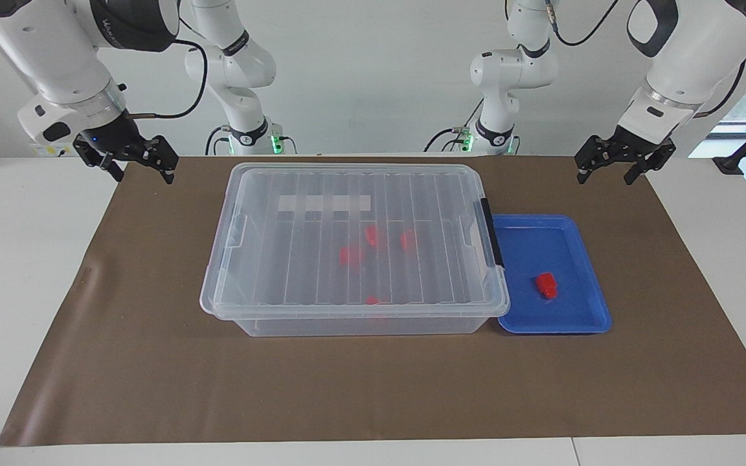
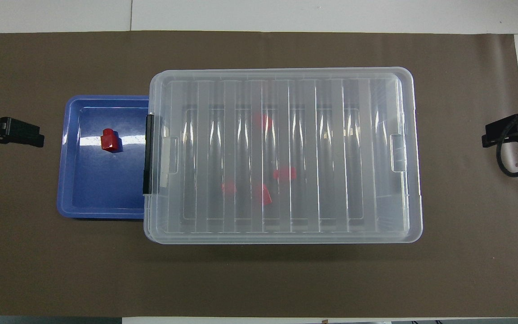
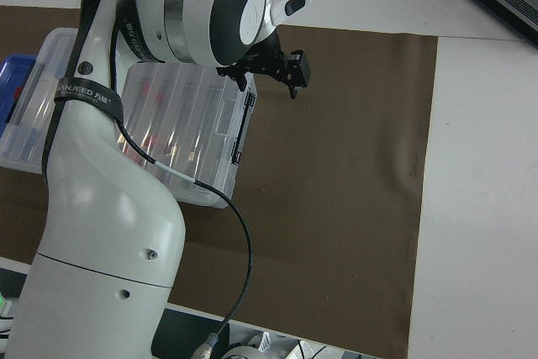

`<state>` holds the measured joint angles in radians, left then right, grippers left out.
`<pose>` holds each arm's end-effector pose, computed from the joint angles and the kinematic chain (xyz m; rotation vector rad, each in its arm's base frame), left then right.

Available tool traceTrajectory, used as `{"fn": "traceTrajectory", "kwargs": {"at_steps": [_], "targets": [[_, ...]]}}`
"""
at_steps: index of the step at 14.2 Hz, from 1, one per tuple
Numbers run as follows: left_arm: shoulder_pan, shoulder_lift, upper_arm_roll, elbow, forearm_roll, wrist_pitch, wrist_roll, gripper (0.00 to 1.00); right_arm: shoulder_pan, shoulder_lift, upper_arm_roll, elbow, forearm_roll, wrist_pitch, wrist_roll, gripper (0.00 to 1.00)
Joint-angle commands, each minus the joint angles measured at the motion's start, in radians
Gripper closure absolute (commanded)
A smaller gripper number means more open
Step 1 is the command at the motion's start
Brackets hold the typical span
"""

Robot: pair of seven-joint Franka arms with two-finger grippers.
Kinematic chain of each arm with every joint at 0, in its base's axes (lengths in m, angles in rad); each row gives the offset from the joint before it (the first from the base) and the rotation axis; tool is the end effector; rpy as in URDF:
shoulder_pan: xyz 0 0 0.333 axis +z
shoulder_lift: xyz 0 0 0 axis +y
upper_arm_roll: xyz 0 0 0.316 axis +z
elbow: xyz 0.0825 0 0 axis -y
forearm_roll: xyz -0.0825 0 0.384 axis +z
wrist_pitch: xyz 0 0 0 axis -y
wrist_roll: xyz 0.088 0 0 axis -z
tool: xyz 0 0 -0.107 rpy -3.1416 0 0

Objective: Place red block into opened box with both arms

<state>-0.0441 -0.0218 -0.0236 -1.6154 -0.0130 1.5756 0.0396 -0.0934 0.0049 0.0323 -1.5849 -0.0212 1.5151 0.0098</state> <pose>0.5461 -0.0386 0.6159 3.1247 -0.1675 -0.0284 0.5481 -0.0360 0.6105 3.1183 -0.1112 -0.1174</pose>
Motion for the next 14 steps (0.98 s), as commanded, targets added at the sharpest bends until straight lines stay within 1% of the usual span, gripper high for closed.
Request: {"fn": "traceTrajectory", "kwargs": {"at_steps": [1, 8, 13, 14], "targets": [[0.009, -0.029, 0.001, -0.032, -0.013, 0.015, 0.011, 0.00, -0.005, 0.000, 0.003, 0.002, 0.007, 0.010, -0.021, 0.00], [0.009, -0.027, 0.001, -0.032, -0.013, 0.015, 0.011, 0.00, -0.006, -0.003, 0.020, -0.010, 0.009, 0.016, -0.007, 0.00], [0.009, -0.027, 0.001, -0.032, -0.013, 0.015, 0.011, 0.00, -0.006, -0.006, 0.061, -0.049, 0.012, 0.066, 0.102, 0.00], [0.009, -0.027, 0.001, -0.032, -0.013, 0.015, 0.011, 0.00, -0.006, -0.002, 0.076, -0.070, 0.017, 0.107, 0.127, 0.00]]}}
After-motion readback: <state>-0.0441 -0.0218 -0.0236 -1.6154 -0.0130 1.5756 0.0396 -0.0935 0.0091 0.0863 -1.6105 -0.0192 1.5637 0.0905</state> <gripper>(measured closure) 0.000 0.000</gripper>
